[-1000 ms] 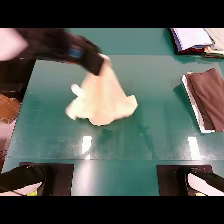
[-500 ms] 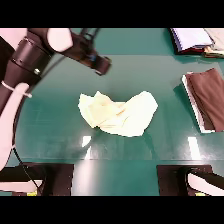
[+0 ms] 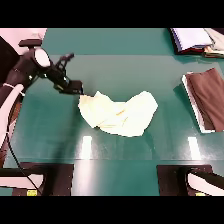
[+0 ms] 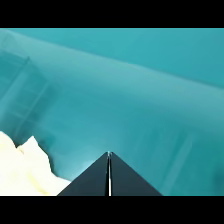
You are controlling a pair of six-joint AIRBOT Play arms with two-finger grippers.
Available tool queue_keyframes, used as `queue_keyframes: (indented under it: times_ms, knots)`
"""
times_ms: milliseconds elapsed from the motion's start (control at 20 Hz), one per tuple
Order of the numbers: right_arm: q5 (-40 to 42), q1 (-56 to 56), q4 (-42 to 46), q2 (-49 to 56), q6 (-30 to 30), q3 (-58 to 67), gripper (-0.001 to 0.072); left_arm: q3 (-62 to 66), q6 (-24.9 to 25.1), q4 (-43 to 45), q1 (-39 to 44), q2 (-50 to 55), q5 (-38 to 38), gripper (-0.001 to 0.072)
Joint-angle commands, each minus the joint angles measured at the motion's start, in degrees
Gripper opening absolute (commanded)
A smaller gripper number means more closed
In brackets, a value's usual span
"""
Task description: Fold the shirts.
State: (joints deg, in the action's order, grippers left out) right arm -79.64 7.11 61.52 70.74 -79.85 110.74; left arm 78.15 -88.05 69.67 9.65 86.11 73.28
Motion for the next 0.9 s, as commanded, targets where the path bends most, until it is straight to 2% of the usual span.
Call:
queue_keyframes:
  times_ms: [0,50,100,200,250,400,450,500,550,700,850]
  knots:
    - [-0.39,-0.04,-0.04,-0.02,-0.04,-4.87,0.0019,-10.49,0.00,-7.32,-1.22,0.09,-6.78,0.0561]
    - [-0.48,-0.04,0.00,-0.02,-0.04,-6.73,0.0019,-11.67,0.04,-8.79,-1.22,0.09,-8.09,0.0560]
    - [-0.46,-0.04,0.02,-0.02,-0.04,-8.98,0.0019,-12.13,0.04,-9.40,-1.22,0.09,-8.76,0.0506]
    - [-0.50,-0.07,0.26,0.00,-0.04,-14.21,0.0019,-12.13,0.07,-9.49,-1.22,0.07,-9.57,0.0232]
    - [-0.55,-0.04,0.98,0.00,-0.04,-17.07,0.0019,-12.07,0.35,-9.49,-1.22,0.04,-9.84,0.0029]
    - [-0.04,-0.04,5.38,0.07,-0.04,-27.82,0.0028,-9.70,1.57,-8.55,-1.22,-0.96,-9.42,0.0022]
    - [0.24,-0.04,5.68,0.35,-0.04,-31.52,0.0196,-8.85,1.57,-8.39,-1.22,-1.86,-9.57,0.0023]
    - [0.83,-0.04,5.55,1.29,-0.04,-35.19,0.0499,-7.96,1.57,-8.37,-1.22,-2.93,-9.90,0.0023]
    - [1.75,0.07,5.22,2.86,-0.04,-38.14,0.0603,-7.10,1.57,-8.37,-1.22,-3.72,-10.21,0.0023]
    - [6.91,0.94,-0.92,9.25,0.94,-41.90,0.0602,-6.01,2.64,-8.39,-1.22,-5.57,-10.21,0.0023]
    - [10.16,2.14,-6.12,16.13,2.40,-40.13,0.0602,-6.03,3.02,-8.37,-1.22,-5.68,-8.87,0.0023]
